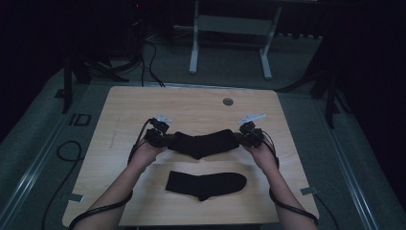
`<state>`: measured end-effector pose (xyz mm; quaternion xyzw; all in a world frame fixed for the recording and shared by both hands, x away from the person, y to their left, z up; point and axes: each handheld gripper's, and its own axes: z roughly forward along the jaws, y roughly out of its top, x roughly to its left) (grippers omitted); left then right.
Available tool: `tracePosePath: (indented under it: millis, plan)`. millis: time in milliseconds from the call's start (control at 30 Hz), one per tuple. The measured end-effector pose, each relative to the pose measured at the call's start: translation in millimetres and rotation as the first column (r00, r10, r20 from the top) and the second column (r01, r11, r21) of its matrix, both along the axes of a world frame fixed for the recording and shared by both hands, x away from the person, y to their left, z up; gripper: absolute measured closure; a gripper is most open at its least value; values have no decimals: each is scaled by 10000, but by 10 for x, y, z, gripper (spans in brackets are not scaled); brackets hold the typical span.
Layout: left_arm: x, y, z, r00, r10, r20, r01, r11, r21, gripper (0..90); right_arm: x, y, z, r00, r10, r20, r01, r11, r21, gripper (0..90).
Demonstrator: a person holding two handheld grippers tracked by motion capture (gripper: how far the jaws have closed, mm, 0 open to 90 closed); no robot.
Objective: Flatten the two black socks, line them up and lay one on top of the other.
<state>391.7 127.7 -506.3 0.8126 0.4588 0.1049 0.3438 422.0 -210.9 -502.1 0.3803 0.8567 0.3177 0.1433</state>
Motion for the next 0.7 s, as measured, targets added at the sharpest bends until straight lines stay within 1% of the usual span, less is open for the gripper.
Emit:
tracePosePath:
  millis: [33,67,133,233,333,367,433,533,633,700]
  plan:
    - [-19,9,4,10000,-27,-17,27,10000,-72,836,-29,-7,5,10000,63,32,-63,10000,-37,851]
    - [-42,15,10,9999,-93,-44,93,10000,-23,835,-58,-14,7,9999,118,42,-118,9999,-61,851]
    - [-98,17,30,9998,-210,-11,210,9998,-63,835,-116,-36,18,9998,201,34,-201,9998,38,851]
    - [-186,9,86,9989,-453,113,452,9989,111,835,-214,-54,40,9995,294,60,-294,9995,61,851]
    - [-265,1,149,9979,-622,159,619,9980,145,835,-321,-54,55,9990,431,125,-430,9991,-13,852]
    - [-265,1,149,9979,-622,159,619,9980,145,835,-321,-54,55,9990,431,125,-430,9991,-13,852]
    - [-334,-8,205,9968,-787,168,783,9967,214,835,-423,-57,74,9984,531,217,-529,9985,-103,852]
    - [-412,-17,254,9949,-984,225,975,9946,354,835,-534,-80,116,9976,620,310,-620,9981,-18,851]
    - [-486,-9,301,9941,-1069,184,1066,9942,173,835,-656,-120,172,9968,668,442,-675,9976,148,852]
    - [-546,-17,323,9931,-1160,156,1158,9932,95,835,-740,-131,199,9958,759,502,-766,9970,121,851]
